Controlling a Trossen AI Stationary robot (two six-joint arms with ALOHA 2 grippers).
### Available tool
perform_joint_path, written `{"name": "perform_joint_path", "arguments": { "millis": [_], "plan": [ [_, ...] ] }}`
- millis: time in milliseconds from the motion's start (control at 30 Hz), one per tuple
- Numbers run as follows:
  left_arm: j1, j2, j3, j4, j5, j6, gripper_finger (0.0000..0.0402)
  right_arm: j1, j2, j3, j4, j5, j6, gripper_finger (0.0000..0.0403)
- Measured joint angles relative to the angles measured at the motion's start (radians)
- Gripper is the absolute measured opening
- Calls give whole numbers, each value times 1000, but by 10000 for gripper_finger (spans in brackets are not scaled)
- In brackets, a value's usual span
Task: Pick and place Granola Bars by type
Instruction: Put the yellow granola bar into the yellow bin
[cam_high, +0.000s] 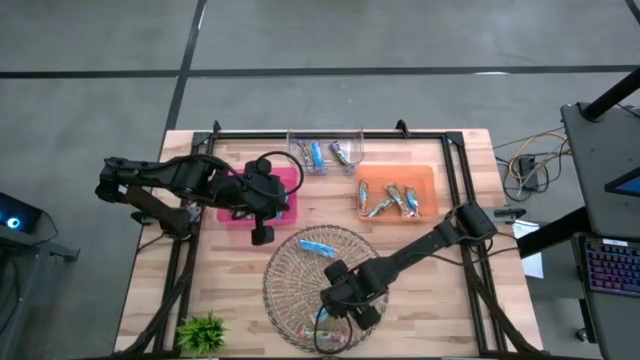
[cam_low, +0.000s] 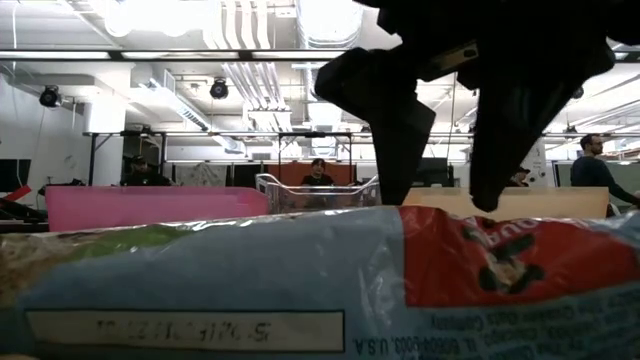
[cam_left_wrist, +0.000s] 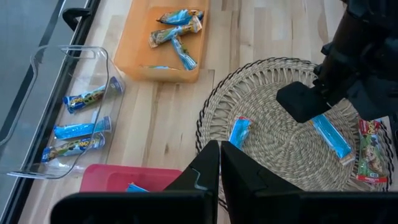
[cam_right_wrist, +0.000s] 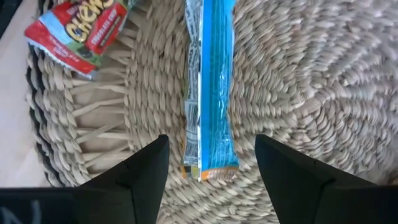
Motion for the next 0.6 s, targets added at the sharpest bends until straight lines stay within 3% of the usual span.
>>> {"name": "perform_joint_path", "arguments": {
  "millis": [600],
  "plan": [
    [0, 0, -1, 0, 0, -13, 0, 8, 0, -26, 24, 2, 6, 226]
  ]
}}
